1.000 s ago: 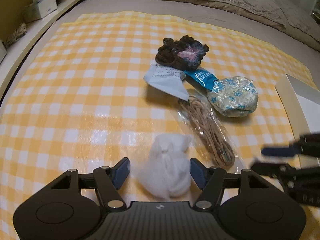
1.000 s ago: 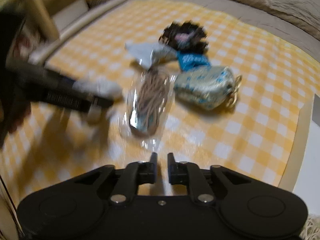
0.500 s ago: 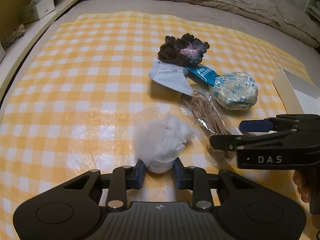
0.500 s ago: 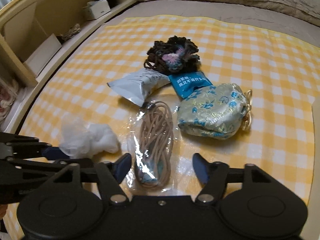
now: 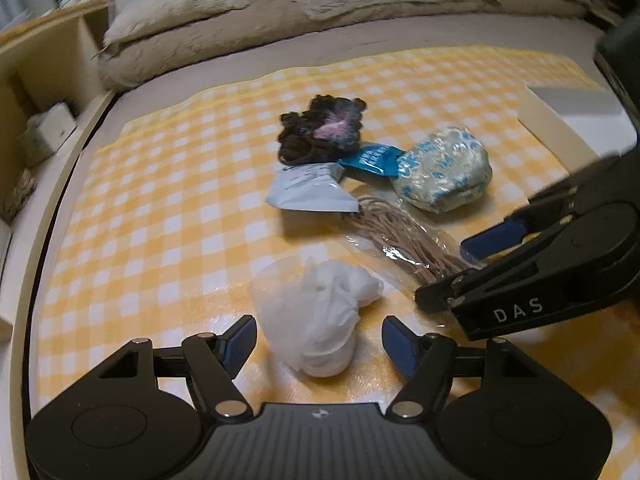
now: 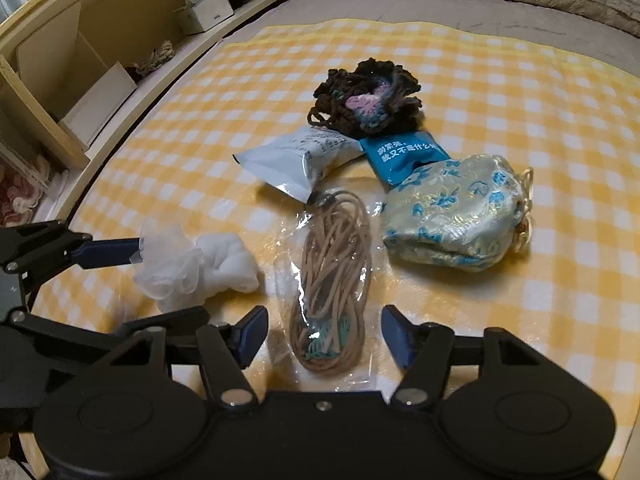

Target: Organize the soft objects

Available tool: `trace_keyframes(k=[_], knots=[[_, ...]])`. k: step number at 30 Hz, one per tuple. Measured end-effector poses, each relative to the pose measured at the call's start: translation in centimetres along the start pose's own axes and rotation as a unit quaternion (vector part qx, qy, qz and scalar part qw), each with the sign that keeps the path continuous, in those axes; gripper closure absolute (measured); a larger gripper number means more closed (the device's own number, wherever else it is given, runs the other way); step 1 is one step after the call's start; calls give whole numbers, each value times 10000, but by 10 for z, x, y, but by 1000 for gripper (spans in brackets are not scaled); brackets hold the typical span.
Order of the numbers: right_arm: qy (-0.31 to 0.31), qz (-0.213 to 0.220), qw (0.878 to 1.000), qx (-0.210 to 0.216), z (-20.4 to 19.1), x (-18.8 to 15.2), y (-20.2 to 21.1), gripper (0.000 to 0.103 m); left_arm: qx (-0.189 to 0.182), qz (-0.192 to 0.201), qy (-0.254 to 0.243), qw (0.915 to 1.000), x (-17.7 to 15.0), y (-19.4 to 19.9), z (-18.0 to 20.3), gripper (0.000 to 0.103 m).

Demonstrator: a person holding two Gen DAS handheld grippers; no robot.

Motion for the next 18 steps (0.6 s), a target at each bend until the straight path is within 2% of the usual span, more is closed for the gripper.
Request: trace_keyframes(k=[4, 5, 6, 8, 12, 18], knots=[[354, -147, 9991, -199, 2, -3, -1, 54, -87, -76, 9, 9999, 2, -8, 4, 35], [379, -182, 9989, -210, 5, -4, 0, 56, -139, -137, 82, 9998, 1, -10, 4, 41], [408, -224, 9987, -207, 7, -5, 2, 58, -189, -195, 143, 9995, 1, -12, 4, 52], [474, -307, 9982, -205, 12, -9, 6, 62, -243, -423, 279, 9984, -3, -17, 5, 62], [614, -400, 9970, -264, 20, -19, 16, 70, -273, -518, 417, 9974, -4, -17, 7, 69], [844, -452, 9948, -356, 22, -30, 31, 79, -296, -397, 882, 9949, 0, -1, 7, 70]])
Point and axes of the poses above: each gripper's, at about its wrist camera, not at the fingertips, and y roughly against the way its jaws point, z to its right, x to its top, the point moved 10 cm from there along -y, roughly the way its jaws point, and after that the axes turned 2 degrees about y, right-handed, at the moved point
